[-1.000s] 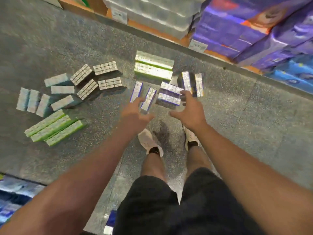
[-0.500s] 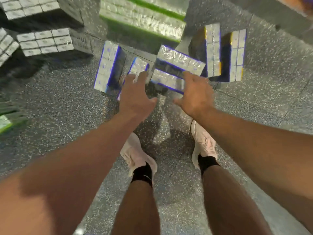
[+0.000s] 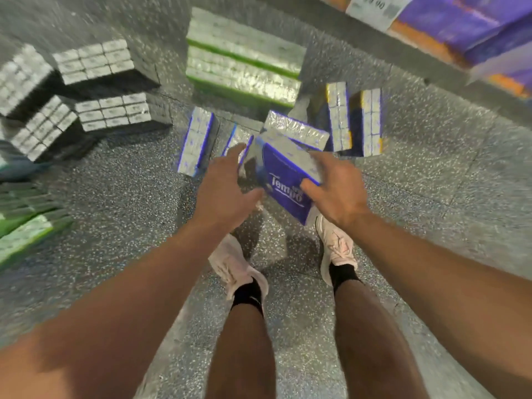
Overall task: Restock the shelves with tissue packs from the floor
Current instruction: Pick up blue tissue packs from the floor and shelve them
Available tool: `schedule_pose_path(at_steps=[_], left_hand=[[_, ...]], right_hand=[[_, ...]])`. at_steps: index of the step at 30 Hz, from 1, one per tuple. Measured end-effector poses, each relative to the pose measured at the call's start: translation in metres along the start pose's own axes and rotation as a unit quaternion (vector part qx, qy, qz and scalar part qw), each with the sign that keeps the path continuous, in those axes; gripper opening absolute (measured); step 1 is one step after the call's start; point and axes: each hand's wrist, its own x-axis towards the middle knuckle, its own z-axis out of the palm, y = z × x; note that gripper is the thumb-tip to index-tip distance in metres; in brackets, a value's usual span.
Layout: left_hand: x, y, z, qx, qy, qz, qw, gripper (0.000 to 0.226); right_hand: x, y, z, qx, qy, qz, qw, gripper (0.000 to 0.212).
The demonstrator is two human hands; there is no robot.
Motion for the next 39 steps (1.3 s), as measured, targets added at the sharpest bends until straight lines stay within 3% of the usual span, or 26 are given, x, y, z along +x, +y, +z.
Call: schedule_pose_path(at_steps=[5,9,11,15,18,22,25,29,33,39], left_hand=[[-0.048,0.084,-0.142,-0.088,0.086,0.063,0.990,0.094],[-0.109,0.157,-0.263,-0.126,0.078,0.110,0.983,0.093],[-0.141,0.189,-0.310,-0.120,0.110,0.124,0.979,0.086],[-0.217,0.228,-0.372,-0.145,0.217,0.083,0.962,0.074],[-0.282,0.248,-0.397,-0.158,0.321,0.024,0.933,0.071],[-0.377,0.253,-0.429,-0.186,0.462,-0.035,0.867,0.069],[-0.462,0.247,-0.446,-0.196,0.551,-0.075,0.808,0.072],[-0.595,0.239,-0.450,-0.179,0.661,-0.124,0.718,0.080],[-0.736,0.229,-0.427,-0.141,0.752,-0.187,0.617,0.080],[-0.940,0.210,-0.341,-0.103,0.836,-0.265,0.470,0.082]], right_hand=[[-0.053,-0.101,-0.135,0.187,0.038,-0.062,0.980,0.052],[-0.084,-0.172,-0.234,0.312,0.010,-0.101,0.945,0.047],[-0.101,-0.206,-0.273,0.375,0.008,-0.109,0.921,0.046],[-0.136,-0.268,-0.326,0.438,0.036,-0.131,0.889,0.057],[-0.161,-0.310,-0.359,0.446,0.016,-0.179,0.877,0.055],[-0.210,-0.377,-0.385,0.406,-0.036,-0.302,0.862,0.046],[-0.269,-0.423,-0.391,0.360,-0.108,-0.398,0.837,0.071],[-0.361,-0.482,-0.383,0.297,-0.208,-0.522,0.772,0.105],[-0.479,-0.528,-0.358,0.255,-0.256,-0.620,0.696,0.091],[-0.696,-0.548,-0.297,0.251,-0.335,-0.712,0.564,0.090]])
